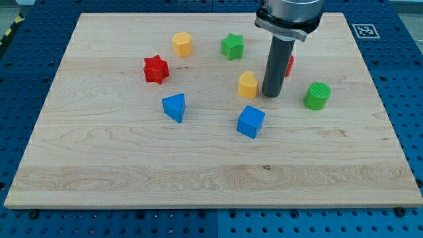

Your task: Nudge the green circle right a bit

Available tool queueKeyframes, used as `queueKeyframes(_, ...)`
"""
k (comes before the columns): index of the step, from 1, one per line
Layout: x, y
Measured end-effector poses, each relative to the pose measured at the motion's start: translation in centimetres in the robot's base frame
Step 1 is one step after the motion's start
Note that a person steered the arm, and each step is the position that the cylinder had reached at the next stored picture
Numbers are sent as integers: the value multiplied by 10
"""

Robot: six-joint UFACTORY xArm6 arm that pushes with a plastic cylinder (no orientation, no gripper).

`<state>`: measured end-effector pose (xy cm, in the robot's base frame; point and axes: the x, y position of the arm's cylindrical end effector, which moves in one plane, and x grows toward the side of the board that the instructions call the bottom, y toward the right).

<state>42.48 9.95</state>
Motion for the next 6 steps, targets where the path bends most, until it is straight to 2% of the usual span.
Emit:
queueKeyframes(2,-7,-48)
queueKeyframes(3,-8,-49)
queueKeyframes(4,-8,-48)
queueKeyframes(6,16,-3)
